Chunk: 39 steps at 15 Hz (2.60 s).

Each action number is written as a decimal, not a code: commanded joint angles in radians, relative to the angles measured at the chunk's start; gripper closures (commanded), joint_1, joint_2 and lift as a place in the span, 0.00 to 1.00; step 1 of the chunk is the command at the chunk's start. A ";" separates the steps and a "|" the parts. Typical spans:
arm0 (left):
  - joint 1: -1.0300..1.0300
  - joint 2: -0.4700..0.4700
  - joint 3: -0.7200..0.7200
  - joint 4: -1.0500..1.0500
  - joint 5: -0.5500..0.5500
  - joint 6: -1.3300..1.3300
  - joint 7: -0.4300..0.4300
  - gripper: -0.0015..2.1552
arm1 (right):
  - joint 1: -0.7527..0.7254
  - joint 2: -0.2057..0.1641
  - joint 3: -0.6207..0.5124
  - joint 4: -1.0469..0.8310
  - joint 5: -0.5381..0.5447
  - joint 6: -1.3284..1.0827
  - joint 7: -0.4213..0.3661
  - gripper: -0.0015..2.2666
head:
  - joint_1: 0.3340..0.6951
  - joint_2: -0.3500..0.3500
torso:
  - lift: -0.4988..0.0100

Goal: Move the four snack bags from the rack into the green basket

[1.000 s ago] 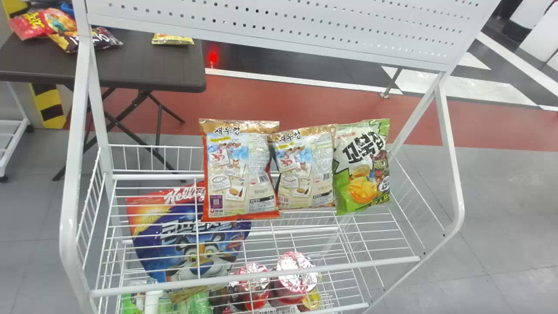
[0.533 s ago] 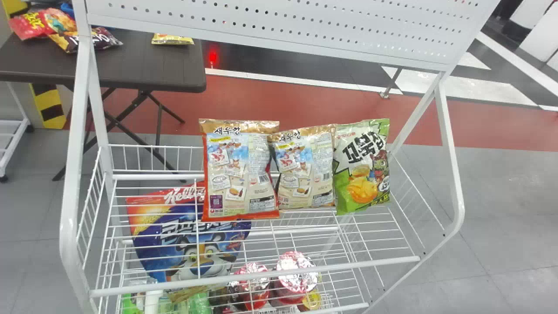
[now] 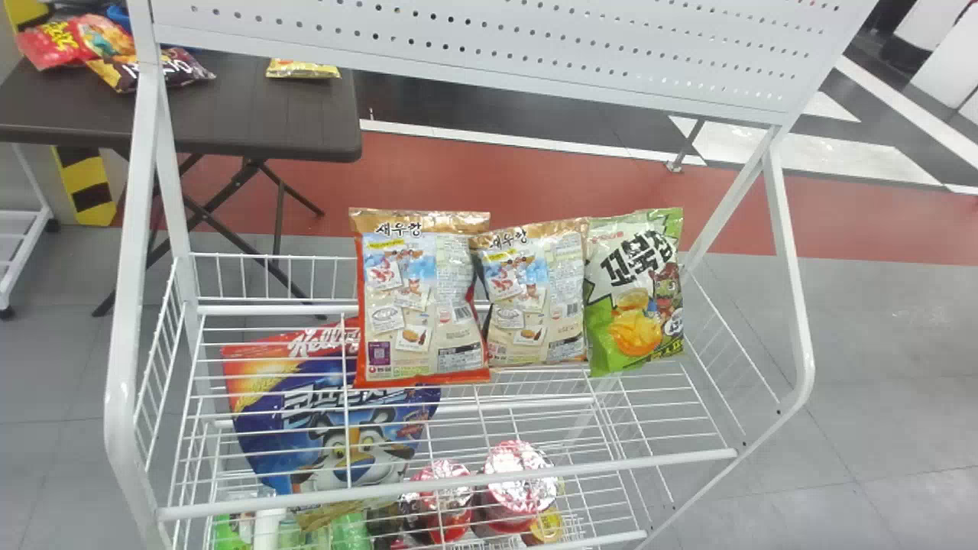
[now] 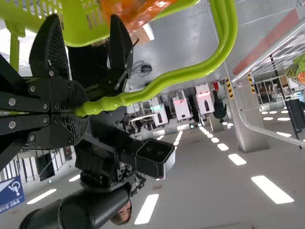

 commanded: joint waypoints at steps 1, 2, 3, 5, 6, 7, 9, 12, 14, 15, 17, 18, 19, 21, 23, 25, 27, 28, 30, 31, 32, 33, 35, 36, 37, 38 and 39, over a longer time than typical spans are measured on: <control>0.001 0.000 0.001 -0.004 -0.001 0.000 0.000 0.90 | 0.014 -0.001 0.007 -0.015 0.002 -0.059 -0.021 0.03 | 1.00 0.00 | 0.98; 0.001 0.000 0.003 -0.004 -0.001 0.000 0.000 0.90 | 0.034 -0.001 -0.016 -0.046 0.009 -0.090 -0.044 0.03 | 1.00 0.00 | 0.98; 0.001 0.000 0.004 -0.004 -0.001 0.000 -0.001 0.90 | 0.043 0.000 -0.042 -0.073 0.009 -0.102 -0.064 0.02 | 1.00 0.00 | 0.98; 0.002 0.000 0.009 -0.004 -0.001 0.000 -0.006 0.90 | 0.057 0.017 -0.118 -0.121 0.003 -0.161 -0.094 0.02 | 1.00 0.00 | 0.98; 0.002 0.000 0.010 -0.004 -0.001 0.000 -0.008 0.90 | 0.058 0.037 -0.151 -0.138 0.002 -0.194 -0.094 0.02 | 1.00 0.00 | 0.98; 0.002 0.000 0.009 -0.004 -0.001 0.000 -0.008 0.90 | 0.057 0.061 -0.187 -0.153 -0.003 -0.250 -0.102 0.02 | 1.00 0.00 | 0.98; 0.004 0.000 0.001 -0.002 -0.003 0.000 -0.003 0.90 | 0.023 0.098 -0.245 -0.161 -0.038 -0.394 -0.122 0.02 | 1.00 0.00 | 0.98; 0.002 0.000 -0.014 -0.002 -0.008 -0.009 0.003 0.90 | -0.115 0.138 -0.271 -0.116 -0.081 -0.492 -0.122 0.02 | 1.00 0.00 | 0.98; 0.002 0.000 -0.017 -0.002 -0.011 -0.018 0.005 0.90 | -0.270 0.155 -0.228 -0.043 -0.055 -0.471 -0.136 0.03 | 1.00 0.00 | 0.98; 0.001 0.000 -0.019 -0.002 -0.011 -0.018 0.005 0.90 | -0.342 0.155 -0.202 0.005 -0.027 -0.458 -0.163 0.03 | 1.00 0.00 | 0.98; -0.001 0.002 -0.017 -0.002 -0.011 -0.018 0.002 0.90 | -0.506 0.155 -0.128 0.140 0.028 -0.418 -0.226 0.03 | 1.00 0.00 | 0.98; -0.002 0.002 -0.014 -0.002 -0.011 -0.015 0.000 0.90 | -0.568 0.155 -0.102 0.198 0.045 -0.418 -0.246 0.03 | 1.00 0.00 | 0.98; -0.005 0.002 -0.010 0.000 -0.011 -0.015 -0.003 0.90 | -0.629 0.160 -0.081 0.261 0.062 -0.415 -0.272 0.04 | 1.00 0.00 | 0.98; -0.024 0.008 -0.006 0.003 -0.011 0.000 -0.011 0.90 | -0.703 0.170 -0.072 0.349 0.077 -0.415 -0.286 0.04 | 1.00 0.00 | 0.98; -0.034 0.011 0.001 0.006 -0.009 0.003 -0.014 0.90 | -0.770 0.170 -0.072 0.421 0.068 -0.412 -0.286 0.04 | 1.00 0.03 | 0.98; -0.045 0.012 0.003 0.013 -0.003 0.003 -0.014 0.90 | -0.818 0.170 -0.058 0.465 0.077 -0.394 -0.271 0.16 | 1.00 0.05 | 0.98; -0.051 0.012 0.003 0.016 -0.001 0.003 -0.015 0.90 | -0.848 0.169 -0.041 0.476 0.085 -0.320 -0.219 0.50 | 1.00 0.07 | 0.98; -0.054 0.012 0.004 0.018 -0.001 0.003 -0.015 0.90 | -0.853 0.169 -0.033 0.476 0.091 -0.296 -0.194 0.76 | 1.00 0.11 | 0.98; -0.056 0.014 0.004 0.018 0.002 0.003 -0.018 0.90 | -0.848 0.169 -0.019 0.465 0.115 -0.286 -0.154 0.89 | 1.00 0.14 | 0.98; -0.056 0.014 0.004 0.018 0.002 0.003 -0.018 0.90 | -0.841 0.169 -0.016 0.454 0.117 -0.286 -0.148 0.89 | 1.00 0.15 | 0.98; -0.056 0.014 0.006 0.018 0.002 0.003 -0.018 0.90 | -0.831 0.169 -0.016 0.441 0.120 -0.286 -0.125 0.91 | 1.00 0.16 | 0.98; -0.056 0.014 0.006 0.018 0.002 0.003 -0.018 0.90 | -0.819 0.167 -0.010 0.414 0.121 -0.280 -0.111 0.91 | 1.00 0.17 | 0.98; -0.056 0.014 0.006 0.018 0.003 0.003 -0.018 0.90 | -0.772 0.166 0.001 0.341 0.141 -0.277 -0.097 0.92 | 1.00 0.19 | 0.98; -0.056 0.014 0.006 0.018 0.002 0.003 -0.020 0.90 | -0.741 0.161 0.002 0.293 0.141 -0.268 -0.093 0.92 | 1.00 0.20 | 0.98; -0.056 0.014 0.006 0.018 0.003 0.003 -0.020 0.90 | -0.696 0.158 -0.003 0.229 0.141 -0.250 -0.091 0.92 | 1.00 0.20 | 0.98; -0.054 0.014 0.009 0.018 0.002 0.003 -0.018 0.90 | -0.640 0.155 -0.016 0.148 0.149 -0.237 -0.080 0.92 | 1.00 0.20 | 0.98; -0.054 0.014 0.012 0.018 0.003 0.003 -0.020 0.90 | -0.583 0.149 -0.026 0.077 0.160 -0.231 -0.079 0.92 | 1.00 0.19 | 0.98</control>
